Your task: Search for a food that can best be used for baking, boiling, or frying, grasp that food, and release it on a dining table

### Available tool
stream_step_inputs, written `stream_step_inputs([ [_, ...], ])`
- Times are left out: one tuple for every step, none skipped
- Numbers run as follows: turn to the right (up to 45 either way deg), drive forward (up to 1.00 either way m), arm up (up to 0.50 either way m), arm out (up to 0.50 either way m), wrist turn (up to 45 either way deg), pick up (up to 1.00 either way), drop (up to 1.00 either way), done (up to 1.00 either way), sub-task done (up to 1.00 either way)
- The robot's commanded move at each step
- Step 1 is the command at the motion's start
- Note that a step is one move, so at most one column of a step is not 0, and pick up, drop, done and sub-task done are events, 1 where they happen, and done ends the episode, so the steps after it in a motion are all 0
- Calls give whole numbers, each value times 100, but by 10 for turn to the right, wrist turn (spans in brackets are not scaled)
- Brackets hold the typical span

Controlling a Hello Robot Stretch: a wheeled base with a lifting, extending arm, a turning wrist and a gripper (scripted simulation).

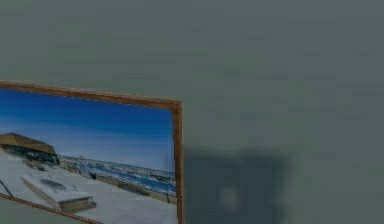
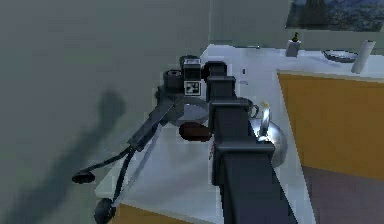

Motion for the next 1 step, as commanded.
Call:
stream_step_inputs([
  [0, 0, 0, 0, 450, 0, 0, 0, 0],
])
